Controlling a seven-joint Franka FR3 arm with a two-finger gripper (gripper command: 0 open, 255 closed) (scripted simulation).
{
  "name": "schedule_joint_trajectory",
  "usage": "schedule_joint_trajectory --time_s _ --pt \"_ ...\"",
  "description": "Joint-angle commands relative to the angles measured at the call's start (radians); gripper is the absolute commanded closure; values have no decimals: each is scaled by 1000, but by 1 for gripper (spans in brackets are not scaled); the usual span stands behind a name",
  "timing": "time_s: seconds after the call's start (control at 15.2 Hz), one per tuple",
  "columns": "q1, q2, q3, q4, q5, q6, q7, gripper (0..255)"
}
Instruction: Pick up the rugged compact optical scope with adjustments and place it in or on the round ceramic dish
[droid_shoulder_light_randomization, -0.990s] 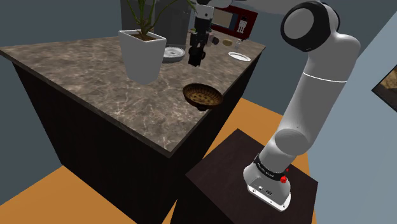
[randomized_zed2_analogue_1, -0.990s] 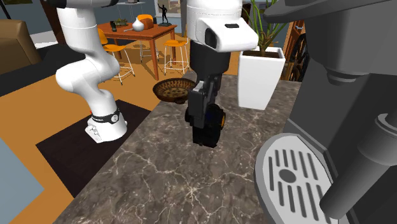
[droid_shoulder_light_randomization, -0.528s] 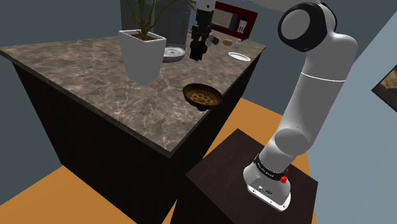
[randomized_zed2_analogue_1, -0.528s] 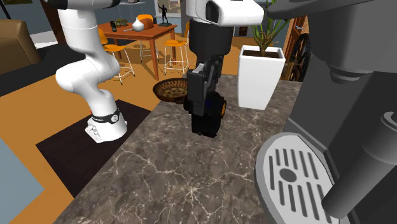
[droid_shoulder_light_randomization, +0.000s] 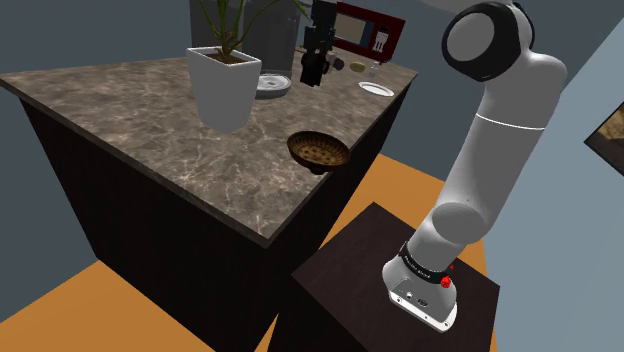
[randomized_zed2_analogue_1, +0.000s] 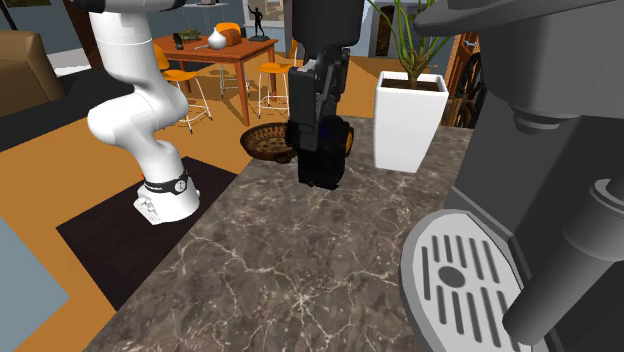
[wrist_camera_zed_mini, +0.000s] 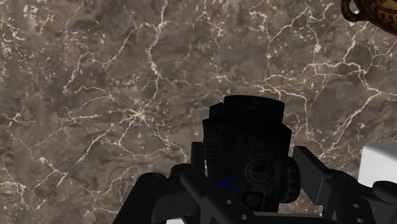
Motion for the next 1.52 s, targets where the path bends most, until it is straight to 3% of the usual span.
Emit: schedule_joint_trajectory --time_s 0.0,0.66,1.45 --pt "21 -71 11 -80 -10 10 30 255" --pt "102 -406 100 -443 -27 36 202 255" --pt "174 -680 232 -676 33 -5 395 255"
